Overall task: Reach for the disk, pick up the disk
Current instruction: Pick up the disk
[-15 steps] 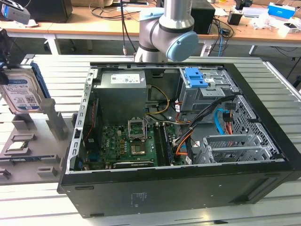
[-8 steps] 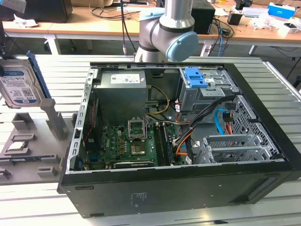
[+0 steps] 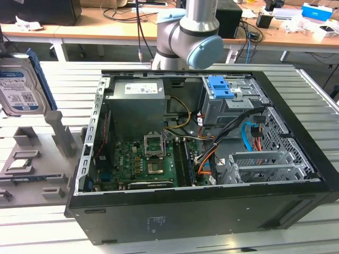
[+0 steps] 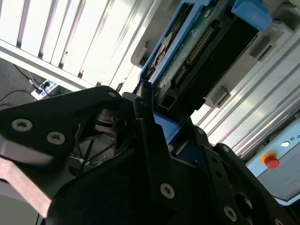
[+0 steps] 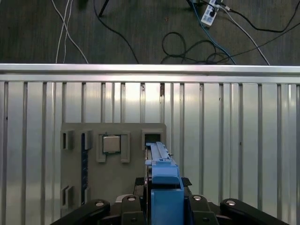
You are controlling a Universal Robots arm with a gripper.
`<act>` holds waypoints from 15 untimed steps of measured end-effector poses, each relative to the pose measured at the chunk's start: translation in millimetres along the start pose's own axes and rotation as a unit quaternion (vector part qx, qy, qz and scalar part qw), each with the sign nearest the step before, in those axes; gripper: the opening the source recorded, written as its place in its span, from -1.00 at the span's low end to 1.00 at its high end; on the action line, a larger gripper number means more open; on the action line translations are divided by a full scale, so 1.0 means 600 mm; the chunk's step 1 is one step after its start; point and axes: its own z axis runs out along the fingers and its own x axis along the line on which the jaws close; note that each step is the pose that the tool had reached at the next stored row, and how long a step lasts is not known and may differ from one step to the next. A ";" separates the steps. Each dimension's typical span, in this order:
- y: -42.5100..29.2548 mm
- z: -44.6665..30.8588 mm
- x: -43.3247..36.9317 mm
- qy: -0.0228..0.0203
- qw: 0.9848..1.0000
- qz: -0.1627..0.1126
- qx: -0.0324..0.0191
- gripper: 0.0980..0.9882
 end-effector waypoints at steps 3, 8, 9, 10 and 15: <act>0.000 -0.013 0.000 0.000 1.000 0.000 0.000 -0.39; 0.000 -0.033 -0.001 0.000 1.000 0.000 0.000 -0.39; 0.000 -0.037 -0.001 0.000 1.000 0.000 0.000 -0.39; 0.000 -0.041 -0.001 0.000 1.000 0.000 0.000 -0.39; 0.000 -0.064 -0.002 0.000 1.000 0.000 0.000 -0.39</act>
